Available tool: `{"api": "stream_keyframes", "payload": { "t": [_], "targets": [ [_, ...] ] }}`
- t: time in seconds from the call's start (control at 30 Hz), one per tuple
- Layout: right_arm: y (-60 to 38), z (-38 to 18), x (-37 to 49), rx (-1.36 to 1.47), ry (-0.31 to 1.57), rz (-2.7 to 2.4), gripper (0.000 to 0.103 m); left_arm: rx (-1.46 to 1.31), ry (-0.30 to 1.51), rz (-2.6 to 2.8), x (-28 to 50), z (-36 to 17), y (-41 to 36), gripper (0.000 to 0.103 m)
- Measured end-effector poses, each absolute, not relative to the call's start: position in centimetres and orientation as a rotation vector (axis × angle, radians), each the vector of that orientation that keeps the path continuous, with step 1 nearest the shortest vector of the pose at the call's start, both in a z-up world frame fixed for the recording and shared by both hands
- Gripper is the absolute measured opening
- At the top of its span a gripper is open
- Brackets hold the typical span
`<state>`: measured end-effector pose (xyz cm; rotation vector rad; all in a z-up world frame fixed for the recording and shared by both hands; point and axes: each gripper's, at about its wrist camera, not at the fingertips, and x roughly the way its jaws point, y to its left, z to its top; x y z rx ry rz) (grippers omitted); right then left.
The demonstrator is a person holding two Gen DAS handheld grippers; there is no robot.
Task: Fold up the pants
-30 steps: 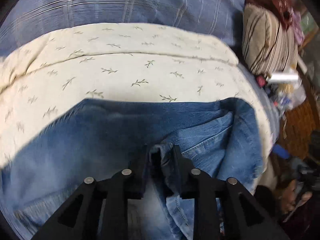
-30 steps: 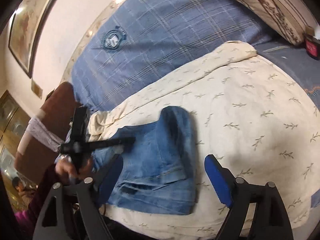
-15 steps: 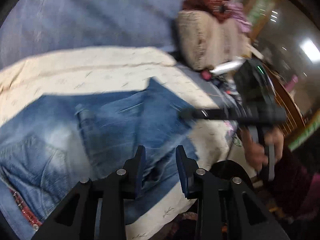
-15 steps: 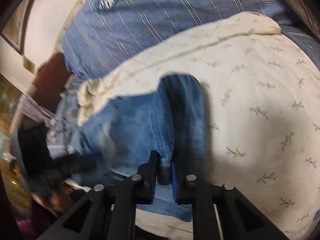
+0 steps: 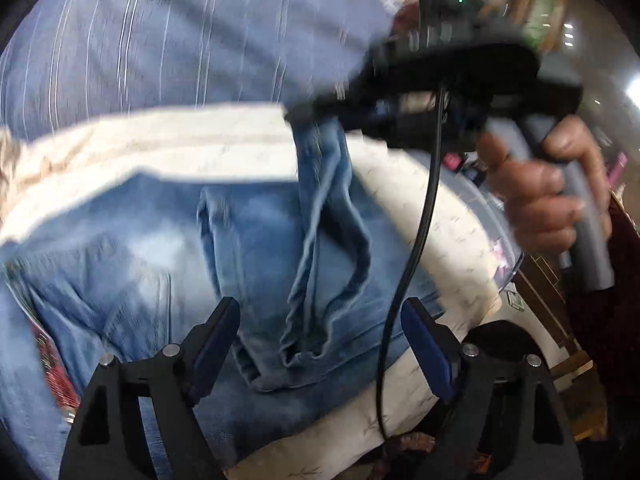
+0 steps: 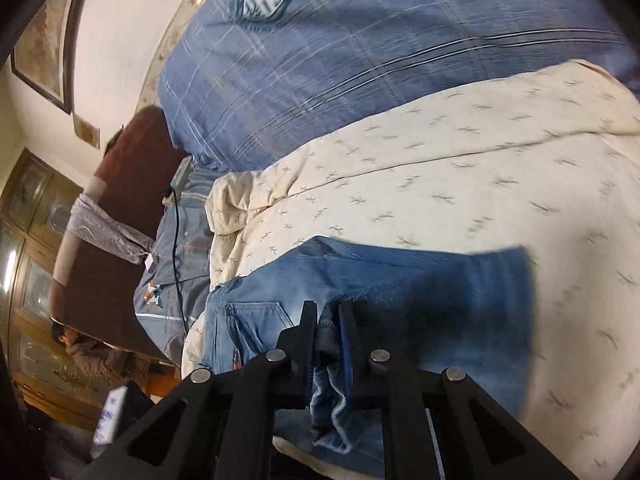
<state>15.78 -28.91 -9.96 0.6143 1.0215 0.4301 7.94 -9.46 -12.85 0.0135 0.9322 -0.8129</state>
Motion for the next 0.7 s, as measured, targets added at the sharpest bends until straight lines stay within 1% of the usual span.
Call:
{"api": "stream_keyframes", "payload": {
  "t": [0.07,0.1,0.13,0.2,0.3,0.37,0.4,0.5,0.53,0.57,0.6,0.63,0.67,0.7],
  "targets": [
    [-27.8,-10.8,17.1,0.615,1.048,0.433,0.011,-0.015,0.99,-0.815,9.0,-14.3,-9.4,0.055],
    [-27.3,-11.4,17.9,0.618,1.071,0.433,0.011,-0.063,1.033,-0.838,9.7,-15.3,-9.2,0.026],
    [-27.1,-11.8,18.3,0.625,1.085,0.432,0.011,-0.102,1.061,-0.847,10.0,-15.9,-8.6,0.02],
    [-26.6,-13.3,19.6,0.655,1.127,0.442,0.011,-0.176,1.076,-0.871,10.7,-16.4,-7.7,0.019],
    [-25.9,-16.0,21.1,0.686,1.198,0.454,0.011,-0.186,1.075,-0.892,10.1,-16.3,-6.9,0.019],
    [-25.8,-18.5,21.9,0.738,1.27,0.444,0.015,-0.171,1.093,-0.873,10.1,-16.5,-6.8,0.019],
    [-26.0,-19.4,22.0,0.776,1.286,0.446,0.015,-0.177,1.12,-0.853,10.2,-16.9,-6.5,0.019],
    [-27.0,-19.5,21.5,0.845,1.247,0.495,0.015,-0.264,1.17,-0.838,10.7,-17.3,-6.1,0.02],
    [-27.5,-18.9,21.0,0.863,1.226,0.499,0.016,-0.266,1.178,-0.834,10.7,-17.2,-6.1,0.022],
    [-27.9,-18.4,20.5,0.865,1.205,0.501,0.018,-0.259,1.183,-0.831,10.6,-17.0,-6.1,0.023],
    [-28.3,-17.4,19.9,0.855,1.171,0.505,0.02,-0.245,1.182,-0.832,10.1,-16.8,-6.2,0.027],
    [-28.6,-16.5,19.1,0.841,1.141,0.516,0.027,-0.234,1.175,-0.839,9.6,-16.4,-6.1,0.032],
    [-28.8,-15.7,18.6,0.835,1.117,0.531,0.039,-0.226,1.164,-0.849,9.1,-15.9,-6.0,0.035],
    [-29.0,-14.9,17.9,0.832,1.09,0.543,0.047,-0.218,1.153,-0.855,8.0,-15.1,-5.8,0.039]
  ]
}}
